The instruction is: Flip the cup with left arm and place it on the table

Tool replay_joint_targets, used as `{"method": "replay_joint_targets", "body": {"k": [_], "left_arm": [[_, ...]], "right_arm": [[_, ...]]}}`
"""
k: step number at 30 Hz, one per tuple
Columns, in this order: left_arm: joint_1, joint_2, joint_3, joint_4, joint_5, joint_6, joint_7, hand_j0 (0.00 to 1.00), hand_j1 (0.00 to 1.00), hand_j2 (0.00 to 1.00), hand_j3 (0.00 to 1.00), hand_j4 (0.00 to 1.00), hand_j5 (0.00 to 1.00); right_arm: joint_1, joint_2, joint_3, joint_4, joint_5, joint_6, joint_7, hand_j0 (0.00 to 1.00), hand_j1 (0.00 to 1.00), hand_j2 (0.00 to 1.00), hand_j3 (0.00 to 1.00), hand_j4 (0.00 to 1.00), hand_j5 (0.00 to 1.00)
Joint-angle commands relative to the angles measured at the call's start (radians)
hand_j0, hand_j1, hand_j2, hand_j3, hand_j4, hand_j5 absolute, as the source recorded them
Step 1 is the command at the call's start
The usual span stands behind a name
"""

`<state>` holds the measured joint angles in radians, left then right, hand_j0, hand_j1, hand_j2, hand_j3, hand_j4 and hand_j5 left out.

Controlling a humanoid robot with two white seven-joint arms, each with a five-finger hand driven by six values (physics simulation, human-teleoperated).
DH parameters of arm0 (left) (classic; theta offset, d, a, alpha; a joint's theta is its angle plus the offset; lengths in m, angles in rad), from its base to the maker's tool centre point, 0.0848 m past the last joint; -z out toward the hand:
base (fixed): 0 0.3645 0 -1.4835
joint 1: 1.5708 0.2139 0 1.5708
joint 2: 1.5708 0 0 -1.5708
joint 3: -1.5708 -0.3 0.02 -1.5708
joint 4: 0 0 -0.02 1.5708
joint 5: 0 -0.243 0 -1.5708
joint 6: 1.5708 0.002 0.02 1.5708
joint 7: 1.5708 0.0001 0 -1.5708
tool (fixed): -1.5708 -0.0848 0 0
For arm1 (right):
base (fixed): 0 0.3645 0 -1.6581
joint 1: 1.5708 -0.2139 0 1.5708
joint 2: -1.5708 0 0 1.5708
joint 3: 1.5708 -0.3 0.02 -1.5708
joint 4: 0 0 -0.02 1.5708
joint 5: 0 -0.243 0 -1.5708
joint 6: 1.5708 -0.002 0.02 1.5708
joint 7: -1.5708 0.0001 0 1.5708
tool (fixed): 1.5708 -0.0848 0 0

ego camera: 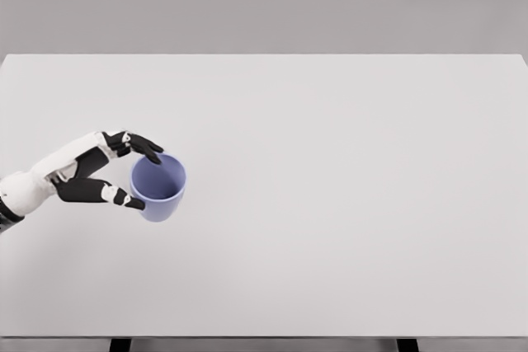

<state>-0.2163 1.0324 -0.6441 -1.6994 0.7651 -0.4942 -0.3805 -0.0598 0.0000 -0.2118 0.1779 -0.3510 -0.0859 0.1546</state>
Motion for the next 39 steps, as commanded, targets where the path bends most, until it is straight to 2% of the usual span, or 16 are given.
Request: {"method": "replay_joint_targets", "body": {"k": [1,5,8,18,27,30,39], "left_arm": [[0.000,-0.032,0.000,0.021,0.003,0.002,0.000,0.56,0.56,0.56,0.56,0.56,0.56],[0.017,-0.064,-0.002,0.053,-0.009,0.002,0.000,0.56,0.56,0.56,0.56,0.56,0.56],[0.031,-0.100,-0.002,0.079,-0.059,0.003,0.003,0.56,0.56,0.56,0.56,0.56,0.56],[0.048,-0.132,0.000,0.110,-0.081,0.000,0.003,0.56,0.56,0.56,0.56,0.56,0.56],[0.048,-0.120,0.007,0.106,-0.084,0.000,0.003,0.89,0.89,0.89,0.89,0.89,0.89],[0.049,-0.118,0.009,0.106,-0.084,0.000,0.003,0.95,0.95,0.95,0.95,0.95,0.95],[0.048,-0.118,0.011,0.102,-0.084,0.000,0.003,1.00,1.00,1.00,1.00,1.00,1.00]], "right_arm": [[0.000,0.000,0.000,0.000,0.000,0.000,0.000,1.00,1.00,1.00,1.00,1.00,1.00],[0.000,0.000,0.000,0.000,0.000,0.000,0.000,1.00,1.00,1.00,1.00,1.00,1.00],[0.000,0.000,0.000,0.000,0.000,0.000,0.000,1.00,1.00,1.00,1.00,1.00,1.00],[0.000,0.000,0.000,0.000,0.001,0.000,0.000,1.00,1.00,1.00,1.00,1.00,1.00],[0.000,0.000,0.000,0.000,0.000,0.000,0.000,1.00,1.00,1.00,1.00,1.00,1.00],[0.000,0.000,0.000,0.000,0.000,0.000,0.000,1.00,1.00,1.00,1.00,1.00,1.00],[0.000,0.000,0.000,0.000,0.000,0.000,0.000,1.00,1.00,1.00,1.00,1.00,1.00]]}}
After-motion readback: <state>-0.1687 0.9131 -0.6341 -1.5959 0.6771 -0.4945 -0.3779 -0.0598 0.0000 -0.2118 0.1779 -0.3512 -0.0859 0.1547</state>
